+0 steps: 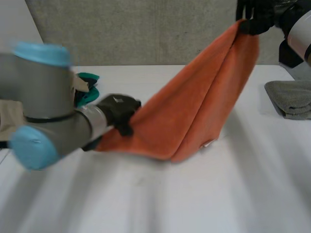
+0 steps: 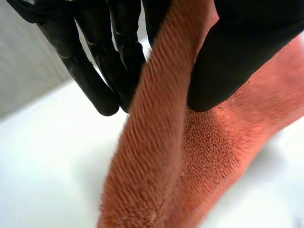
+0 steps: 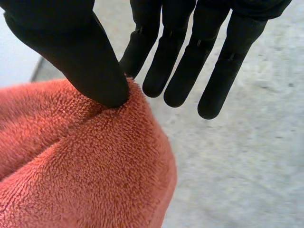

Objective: Fold the laundry.

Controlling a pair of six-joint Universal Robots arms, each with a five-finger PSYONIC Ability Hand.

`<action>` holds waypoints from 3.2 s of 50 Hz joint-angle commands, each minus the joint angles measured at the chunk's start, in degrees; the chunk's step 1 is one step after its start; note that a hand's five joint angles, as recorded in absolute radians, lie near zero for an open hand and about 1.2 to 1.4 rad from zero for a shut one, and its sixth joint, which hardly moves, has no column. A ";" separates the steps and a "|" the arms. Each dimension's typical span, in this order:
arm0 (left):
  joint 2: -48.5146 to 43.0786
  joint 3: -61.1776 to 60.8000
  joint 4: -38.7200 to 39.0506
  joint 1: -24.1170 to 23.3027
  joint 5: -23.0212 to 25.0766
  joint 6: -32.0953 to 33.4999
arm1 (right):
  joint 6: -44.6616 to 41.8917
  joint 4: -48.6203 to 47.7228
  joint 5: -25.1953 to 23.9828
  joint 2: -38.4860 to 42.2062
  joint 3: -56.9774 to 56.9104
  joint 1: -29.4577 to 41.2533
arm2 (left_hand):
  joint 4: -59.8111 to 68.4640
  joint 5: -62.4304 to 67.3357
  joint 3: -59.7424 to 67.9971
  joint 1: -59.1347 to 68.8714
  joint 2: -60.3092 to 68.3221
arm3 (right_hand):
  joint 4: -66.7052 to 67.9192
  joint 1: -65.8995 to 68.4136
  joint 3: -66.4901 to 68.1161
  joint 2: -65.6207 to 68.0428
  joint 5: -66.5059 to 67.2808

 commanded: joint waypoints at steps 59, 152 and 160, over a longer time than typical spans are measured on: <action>17.41 17.65 -8.37 -6.71 -6.74 -16.95 | 22.74 -6.41 9.79 21.21 21.33 17.22 | 11.58 13.92 12.21 13.66 11.62 | 11.44 15.81 11.86 12.93 12.78; -11.95 -0.99 5.96 15.88 -1.29 7.57 | -6.19 -8.25 1.80 27.27 10.53 0.25 | 11.58 13.92 12.21 13.66 11.62 | -31.49 -27.12 -31.07 -30.00 -30.15; -12.47 0.67 6.31 15.79 -3.23 9.24 | -2.32 -3.95 2.24 32.45 1.39 0.52 | 11.58 13.92 12.21 13.66 11.62 | 6.64 11.01 7.06 8.13 7.98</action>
